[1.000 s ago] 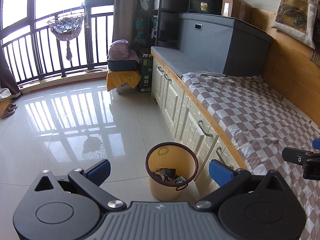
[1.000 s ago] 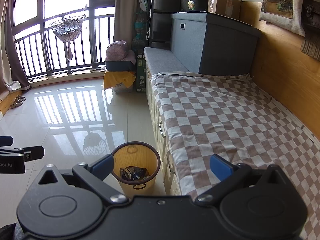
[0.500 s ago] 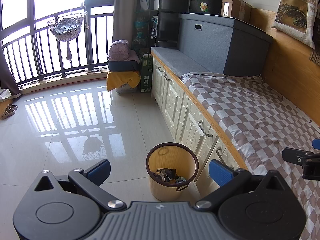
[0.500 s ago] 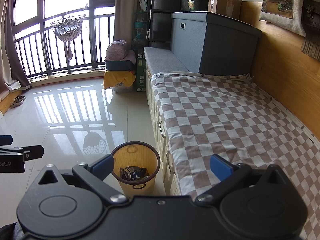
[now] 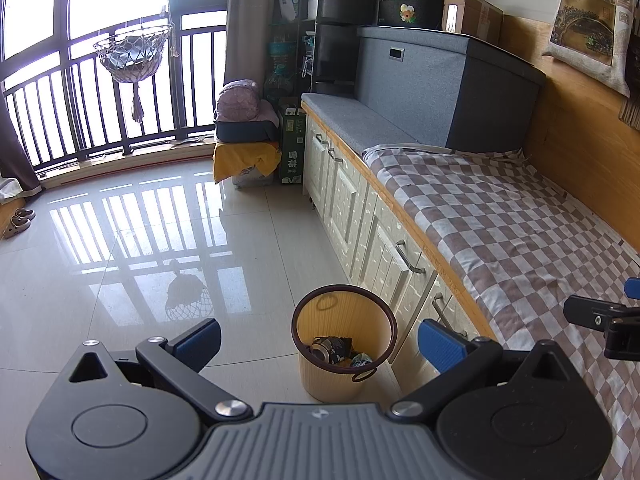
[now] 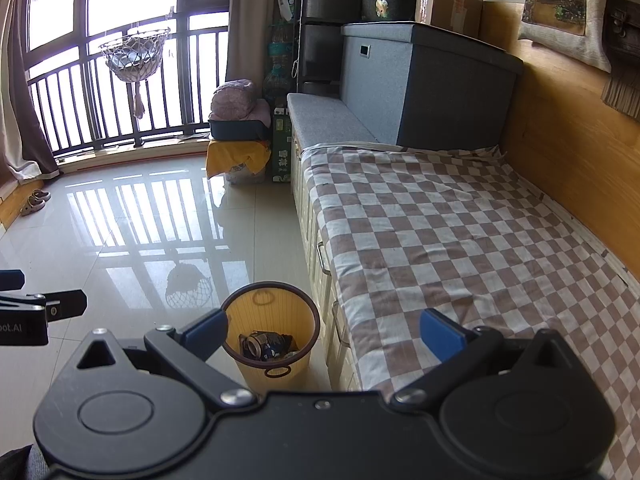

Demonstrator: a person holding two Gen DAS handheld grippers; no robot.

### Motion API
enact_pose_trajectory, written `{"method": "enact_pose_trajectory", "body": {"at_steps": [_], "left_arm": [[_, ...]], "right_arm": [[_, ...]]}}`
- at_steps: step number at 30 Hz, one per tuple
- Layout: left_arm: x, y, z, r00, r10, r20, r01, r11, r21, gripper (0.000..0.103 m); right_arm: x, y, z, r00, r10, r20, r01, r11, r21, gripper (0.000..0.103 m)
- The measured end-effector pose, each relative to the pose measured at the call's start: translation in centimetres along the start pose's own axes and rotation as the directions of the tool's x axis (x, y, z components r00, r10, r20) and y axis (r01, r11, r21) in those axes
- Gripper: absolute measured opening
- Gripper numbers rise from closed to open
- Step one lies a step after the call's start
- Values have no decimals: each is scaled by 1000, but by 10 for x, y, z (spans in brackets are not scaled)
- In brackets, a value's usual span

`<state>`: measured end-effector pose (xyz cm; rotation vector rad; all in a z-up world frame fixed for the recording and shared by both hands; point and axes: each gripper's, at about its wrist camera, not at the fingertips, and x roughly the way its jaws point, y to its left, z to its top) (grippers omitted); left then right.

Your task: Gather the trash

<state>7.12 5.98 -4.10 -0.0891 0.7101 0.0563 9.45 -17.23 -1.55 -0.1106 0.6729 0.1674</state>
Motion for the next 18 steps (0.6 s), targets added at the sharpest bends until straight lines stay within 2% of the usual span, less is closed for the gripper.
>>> {"method": "enact_pose_trajectory", "body": {"at_steps": [18], "left_arm": [[0,0,4,1000,9,3,-9,1000,10,103]], "right_arm": [[0,0,1,1000,0,0,0,1000,1,103]]}}
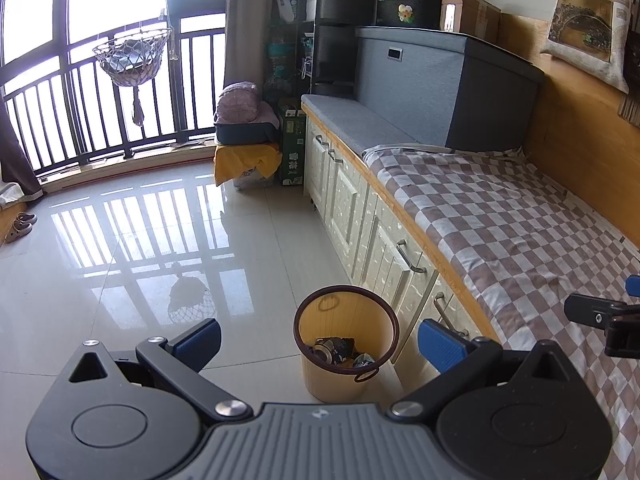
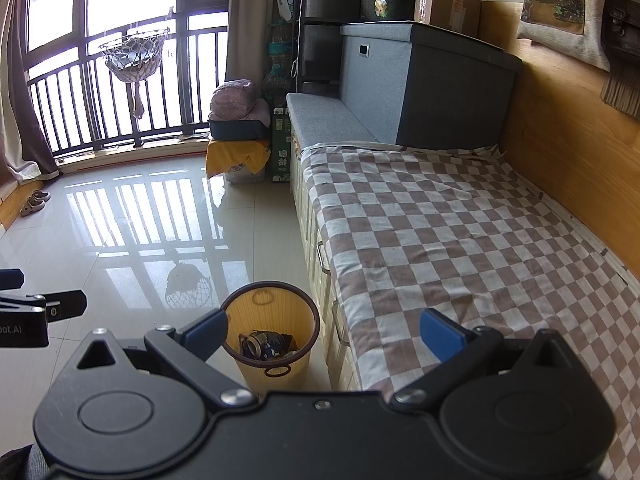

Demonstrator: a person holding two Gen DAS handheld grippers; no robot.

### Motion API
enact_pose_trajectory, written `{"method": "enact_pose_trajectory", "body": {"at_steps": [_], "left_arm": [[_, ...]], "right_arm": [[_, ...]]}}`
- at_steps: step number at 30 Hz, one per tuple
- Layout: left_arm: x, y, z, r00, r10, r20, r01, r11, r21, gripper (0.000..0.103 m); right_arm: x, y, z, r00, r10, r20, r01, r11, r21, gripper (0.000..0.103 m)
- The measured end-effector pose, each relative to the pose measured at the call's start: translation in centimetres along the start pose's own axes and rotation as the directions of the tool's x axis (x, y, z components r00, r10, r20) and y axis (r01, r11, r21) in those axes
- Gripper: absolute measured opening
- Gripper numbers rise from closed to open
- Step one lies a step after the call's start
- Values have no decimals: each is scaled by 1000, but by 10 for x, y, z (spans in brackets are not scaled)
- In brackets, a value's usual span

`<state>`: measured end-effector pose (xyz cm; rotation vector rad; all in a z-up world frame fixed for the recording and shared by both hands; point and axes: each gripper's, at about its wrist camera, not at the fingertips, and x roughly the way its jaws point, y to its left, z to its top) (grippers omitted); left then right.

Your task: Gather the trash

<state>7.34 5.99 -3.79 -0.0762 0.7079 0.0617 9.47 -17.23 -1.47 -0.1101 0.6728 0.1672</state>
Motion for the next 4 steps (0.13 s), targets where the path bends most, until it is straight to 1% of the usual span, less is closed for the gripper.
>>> {"method": "enact_pose_trajectory", "body": {"at_steps": [4], "left_arm": [[-1,0,-2,1000,5,1,-5,1000,1,103]], "right_arm": [[0,0,0,1000,0,0,0,1000,0,103]]}}
